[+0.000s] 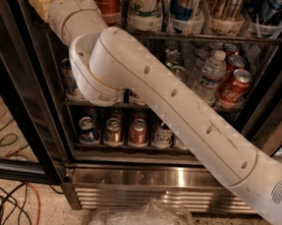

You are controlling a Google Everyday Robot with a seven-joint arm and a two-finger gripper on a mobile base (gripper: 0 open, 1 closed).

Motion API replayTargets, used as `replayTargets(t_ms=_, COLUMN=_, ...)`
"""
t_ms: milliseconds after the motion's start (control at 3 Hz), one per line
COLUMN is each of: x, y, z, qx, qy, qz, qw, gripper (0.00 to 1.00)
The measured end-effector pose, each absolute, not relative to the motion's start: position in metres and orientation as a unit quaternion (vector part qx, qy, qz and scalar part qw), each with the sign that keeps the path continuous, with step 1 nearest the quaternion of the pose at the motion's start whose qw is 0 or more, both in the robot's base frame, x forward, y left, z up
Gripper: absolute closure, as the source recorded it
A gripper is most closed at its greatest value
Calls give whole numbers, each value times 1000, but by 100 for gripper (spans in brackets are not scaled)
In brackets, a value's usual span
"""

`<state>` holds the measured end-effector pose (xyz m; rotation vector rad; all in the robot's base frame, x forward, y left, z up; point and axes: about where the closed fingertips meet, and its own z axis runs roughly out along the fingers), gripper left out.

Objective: Pick blue plastic bottle from top shelf of fridge

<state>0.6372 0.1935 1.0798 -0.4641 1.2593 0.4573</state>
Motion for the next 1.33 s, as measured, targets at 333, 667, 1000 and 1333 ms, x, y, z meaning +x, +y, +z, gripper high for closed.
replayTargets(t_ms=333, x=636, y=204, z=1077, qx=-214, qy=582, qz=211, qw=756, gripper=35)
replayTargets(t_ms=667, x=636, y=204, z=1077, qx=-214, qy=582, qz=211, qw=756, gripper=58)
replayTargets(t_ms=1000, x=636, y=204, z=1077, qx=-214, qy=582, qz=211, qw=756, gripper=82)
replayTargets(t_ms=1333, x=636, y=204, z=1077, qx=-214, qy=582, qz=211, qw=756, gripper=100)
